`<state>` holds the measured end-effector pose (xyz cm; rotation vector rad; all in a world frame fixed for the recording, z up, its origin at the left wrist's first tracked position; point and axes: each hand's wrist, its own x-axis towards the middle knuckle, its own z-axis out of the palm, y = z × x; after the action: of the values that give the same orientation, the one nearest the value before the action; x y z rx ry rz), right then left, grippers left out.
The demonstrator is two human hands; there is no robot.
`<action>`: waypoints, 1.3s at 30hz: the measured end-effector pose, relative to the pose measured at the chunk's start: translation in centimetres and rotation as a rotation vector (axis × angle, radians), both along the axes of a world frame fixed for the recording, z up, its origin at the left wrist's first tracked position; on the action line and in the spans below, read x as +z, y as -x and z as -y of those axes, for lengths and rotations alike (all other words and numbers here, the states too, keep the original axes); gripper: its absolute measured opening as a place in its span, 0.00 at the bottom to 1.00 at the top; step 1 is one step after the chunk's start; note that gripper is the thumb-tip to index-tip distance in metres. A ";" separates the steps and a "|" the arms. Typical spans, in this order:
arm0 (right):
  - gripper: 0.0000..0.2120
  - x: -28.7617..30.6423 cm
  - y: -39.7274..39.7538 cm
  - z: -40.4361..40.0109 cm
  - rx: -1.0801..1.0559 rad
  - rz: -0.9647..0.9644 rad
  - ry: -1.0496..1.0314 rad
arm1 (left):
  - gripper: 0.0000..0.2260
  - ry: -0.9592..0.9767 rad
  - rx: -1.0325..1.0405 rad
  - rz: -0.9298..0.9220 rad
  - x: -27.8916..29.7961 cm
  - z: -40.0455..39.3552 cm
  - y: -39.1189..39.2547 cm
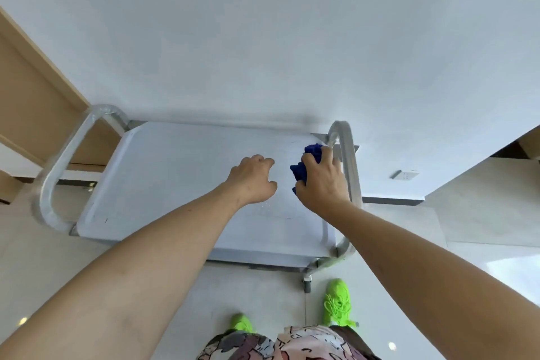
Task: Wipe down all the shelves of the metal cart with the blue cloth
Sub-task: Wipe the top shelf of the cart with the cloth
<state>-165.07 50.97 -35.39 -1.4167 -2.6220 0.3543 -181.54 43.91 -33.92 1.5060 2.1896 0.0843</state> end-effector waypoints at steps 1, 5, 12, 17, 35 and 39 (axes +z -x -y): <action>0.16 -0.3 0.2 1.3 -0.010 0.001 0.025 | 0.27 0.004 -0.005 0.004 -0.1 1.0 0.4; 0.16 -1.5 0.5 5.6 -0.037 0.009 0.079 | 0.27 0.012 -0.030 0.012 -0.6 4.1 1.6; 0.17 -3.2 -0.1 8.8 -0.081 0.077 0.149 | 0.26 0.012 -0.058 0.040 -2.1 5.8 1.5; 0.17 -4.4 -0.4 9.1 -0.090 0.127 0.170 | 0.27 0.044 -0.098 0.023 -3.3 5.8 1.2; 0.34 -14.3 0.3 8.0 0.052 0.297 0.259 | 0.27 0.004 -0.055 -0.045 -8.6 1.2 1.6; 0.33 -15.2 0.9 8.1 0.013 0.245 0.257 | 0.28 -0.011 -0.039 -0.066 -9.9 1.0 1.5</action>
<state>-165.95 42.92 -50.60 -1.6145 -2.8657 0.5706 -183.02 42.87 -43.87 1.5783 2.2135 0.0343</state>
